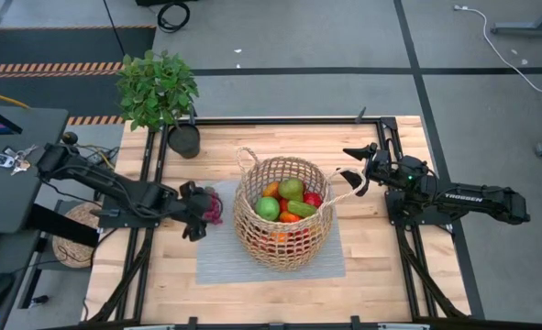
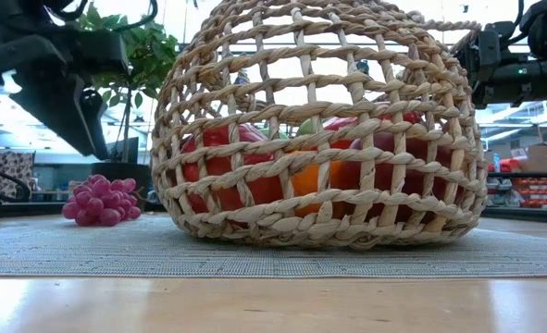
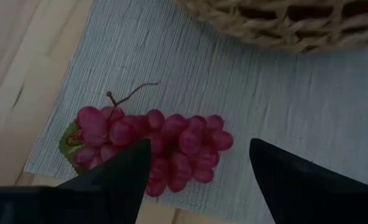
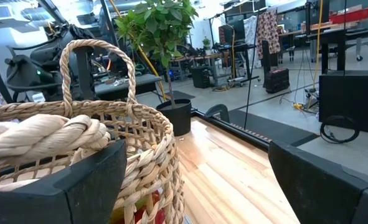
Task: Build produce basket
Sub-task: Put the violet grapes into the brown basket
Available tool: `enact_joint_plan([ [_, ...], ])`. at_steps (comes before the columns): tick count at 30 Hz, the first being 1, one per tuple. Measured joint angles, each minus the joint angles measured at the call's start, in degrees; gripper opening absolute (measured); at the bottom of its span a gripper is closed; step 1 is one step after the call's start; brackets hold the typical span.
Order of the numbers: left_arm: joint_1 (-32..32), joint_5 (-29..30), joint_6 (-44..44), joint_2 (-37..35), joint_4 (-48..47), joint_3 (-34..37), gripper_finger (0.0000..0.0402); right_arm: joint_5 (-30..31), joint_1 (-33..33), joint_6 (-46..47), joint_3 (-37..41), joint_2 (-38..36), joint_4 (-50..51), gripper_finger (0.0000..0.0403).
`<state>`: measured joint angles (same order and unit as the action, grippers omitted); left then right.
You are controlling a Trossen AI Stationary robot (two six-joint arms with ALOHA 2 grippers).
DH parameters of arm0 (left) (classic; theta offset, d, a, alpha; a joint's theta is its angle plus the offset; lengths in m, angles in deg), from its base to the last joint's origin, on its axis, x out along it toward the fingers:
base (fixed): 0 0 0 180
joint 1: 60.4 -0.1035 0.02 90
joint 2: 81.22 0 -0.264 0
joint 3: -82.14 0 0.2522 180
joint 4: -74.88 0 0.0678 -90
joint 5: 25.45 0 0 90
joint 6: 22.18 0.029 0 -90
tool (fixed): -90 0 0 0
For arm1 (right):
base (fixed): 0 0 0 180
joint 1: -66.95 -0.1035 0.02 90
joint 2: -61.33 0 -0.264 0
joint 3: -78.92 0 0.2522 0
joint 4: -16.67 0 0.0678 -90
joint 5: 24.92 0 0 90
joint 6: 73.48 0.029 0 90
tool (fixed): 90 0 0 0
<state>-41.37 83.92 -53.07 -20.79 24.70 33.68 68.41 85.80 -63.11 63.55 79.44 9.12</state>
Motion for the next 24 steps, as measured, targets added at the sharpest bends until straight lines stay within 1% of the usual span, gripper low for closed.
enact_joint_plan([
  [3,0.0,0.65,0.13,1.97,-0.2,0.0,0.0275,0.0,0.0,0.0,0.01,-0.01,0.0,0.0394],
  [10,0.0,1.43,-3.09,6.32,-0.18,0.0,0.027,0.0,0.0,0.0,-0.01,-0.02,0.0,0.0394],
  [14,0.0,1.43,-3.47,7.11,-0.17,-0.01,0.027,0.0,0.0,0.0,0.0,-0.01,0.01,0.0394],
  [17,-0.04,1.43,-5.58,7.12,-0.05,0.0,0.027,0.0,0.0,0.0,0.0,-0.01,0.01,0.0394],
  [19,-0.38,1.41,-8.47,7.12,-0.02,0.0,0.027,0.0,0.0,0.0,0.01,-0.02,-0.01,0.0394],
  [24,-1.96,1.44,-23.07,7.12,-0.05,-0.02,0.027,0.0,0.0,0.0,0.01,-0.02,0.0,0.0394],
])
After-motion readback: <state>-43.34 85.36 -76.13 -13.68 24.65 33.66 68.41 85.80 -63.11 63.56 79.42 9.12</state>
